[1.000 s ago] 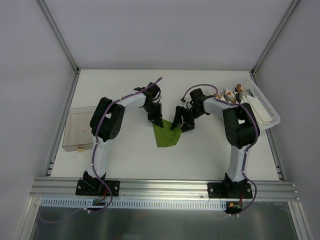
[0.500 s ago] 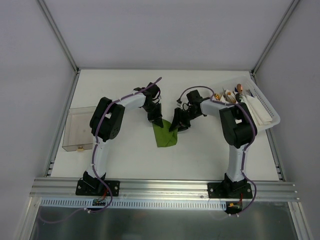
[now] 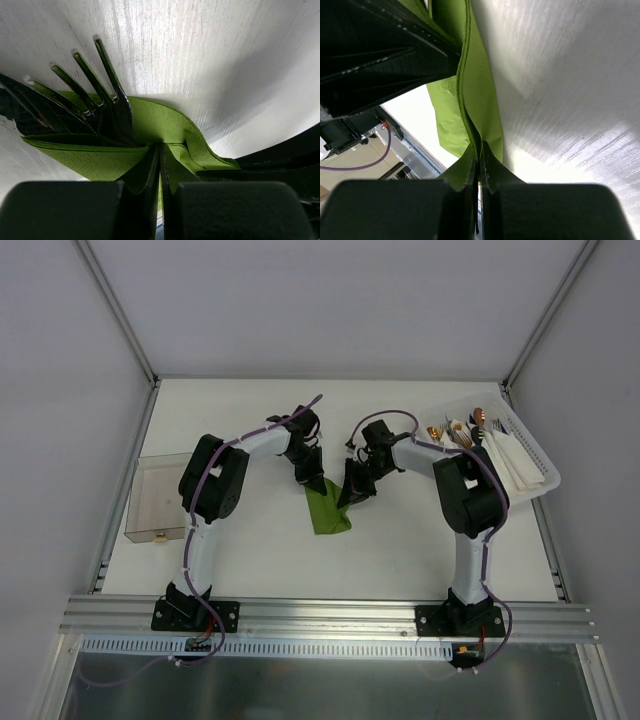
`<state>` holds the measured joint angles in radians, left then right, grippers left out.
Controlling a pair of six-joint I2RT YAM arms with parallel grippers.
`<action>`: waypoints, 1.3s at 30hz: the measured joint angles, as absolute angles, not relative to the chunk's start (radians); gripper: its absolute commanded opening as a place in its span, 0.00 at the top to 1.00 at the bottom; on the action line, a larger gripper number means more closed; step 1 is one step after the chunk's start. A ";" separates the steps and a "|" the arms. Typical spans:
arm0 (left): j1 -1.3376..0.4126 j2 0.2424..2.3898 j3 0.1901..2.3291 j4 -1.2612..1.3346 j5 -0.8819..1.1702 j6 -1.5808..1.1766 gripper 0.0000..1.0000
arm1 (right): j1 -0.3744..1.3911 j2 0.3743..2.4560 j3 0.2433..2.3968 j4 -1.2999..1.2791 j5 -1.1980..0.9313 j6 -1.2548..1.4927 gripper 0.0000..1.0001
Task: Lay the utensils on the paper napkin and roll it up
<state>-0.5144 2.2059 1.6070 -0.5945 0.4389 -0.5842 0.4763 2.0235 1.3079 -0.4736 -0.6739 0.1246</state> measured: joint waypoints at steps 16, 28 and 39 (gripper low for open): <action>-0.509 2.176 1.562 -0.540 0.441 -0.595 1.00 | 0.495 2.101 1.367 -0.513 -0.661 0.169 1.00; -0.507 1.988 1.423 -0.451 0.380 -0.616 0.89 | 0.497 2.110 1.378 -0.521 -0.654 0.181 1.00; -0.421 1.767 1.015 -0.040 0.525 -0.741 0.96 | 0.497 2.118 1.394 -0.542 -0.649 0.178 1.00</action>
<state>-0.4206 1.7668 1.0145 -0.0402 0.5251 -0.7406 0.4973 2.1181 1.3941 -0.5423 -0.6491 0.1783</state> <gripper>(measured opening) 0.063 0.016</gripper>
